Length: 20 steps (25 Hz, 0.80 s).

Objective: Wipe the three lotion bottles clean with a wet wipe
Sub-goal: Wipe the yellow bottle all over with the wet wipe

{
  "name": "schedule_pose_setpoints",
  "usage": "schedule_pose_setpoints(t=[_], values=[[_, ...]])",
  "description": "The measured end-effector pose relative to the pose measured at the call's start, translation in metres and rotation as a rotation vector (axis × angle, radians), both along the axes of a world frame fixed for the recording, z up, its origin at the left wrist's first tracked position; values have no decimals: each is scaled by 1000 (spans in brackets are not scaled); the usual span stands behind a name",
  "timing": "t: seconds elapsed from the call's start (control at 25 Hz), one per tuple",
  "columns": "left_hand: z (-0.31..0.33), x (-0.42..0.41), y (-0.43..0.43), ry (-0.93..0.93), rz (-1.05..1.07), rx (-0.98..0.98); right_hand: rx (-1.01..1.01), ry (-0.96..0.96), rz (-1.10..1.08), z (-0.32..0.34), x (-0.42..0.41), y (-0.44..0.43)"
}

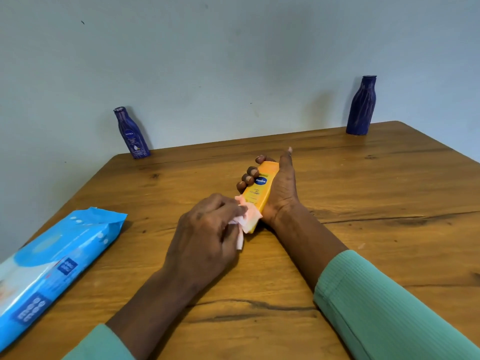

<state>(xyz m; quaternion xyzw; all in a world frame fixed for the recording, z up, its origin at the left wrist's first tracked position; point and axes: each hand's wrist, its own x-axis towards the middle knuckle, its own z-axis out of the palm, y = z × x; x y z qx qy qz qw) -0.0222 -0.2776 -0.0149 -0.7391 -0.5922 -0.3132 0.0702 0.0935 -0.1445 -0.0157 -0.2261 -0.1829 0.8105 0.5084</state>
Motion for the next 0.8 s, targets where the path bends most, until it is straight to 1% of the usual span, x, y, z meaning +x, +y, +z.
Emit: schedule_pose_setpoints(t=[0.08, 0.16, 0.2, 0.28, 0.36, 0.44, 0.52, 0.64, 0.72, 0.8], values=[[-1, -1, -11, -15, -54, -30, 3, -15, 12, 1, -1, -1], [-1, 1, -9, -35, -47, -7, 14, -32, 11, 0, -2, -1], [0, 4, -3, -74, -26, 10, 21, -36, 9, 0, -3, -2], [3, 8, 10, -242, 34, 17, 39, -17, -1, 2, -3, -4], [3, 5, 17, -392, 98, -16, 54, 0, -17, 2, -2, -2], [-1, -4, 7, -451, 115, -84, 65, -6, 2, 1, -2, -4], [-2, -9, -6, -451, 44, -97, 70, -12, 19, 0, -3, -3], [0, -3, -4, -376, -58, -62, 94, -11, 37, 1, -2, 0], [2, 5, 12, -322, -49, -33, 123, 8, 16, 2, -1, 0], [2, 12, 26, -300, 18, 6, 123, 29, -6, 2, -1, 0]])
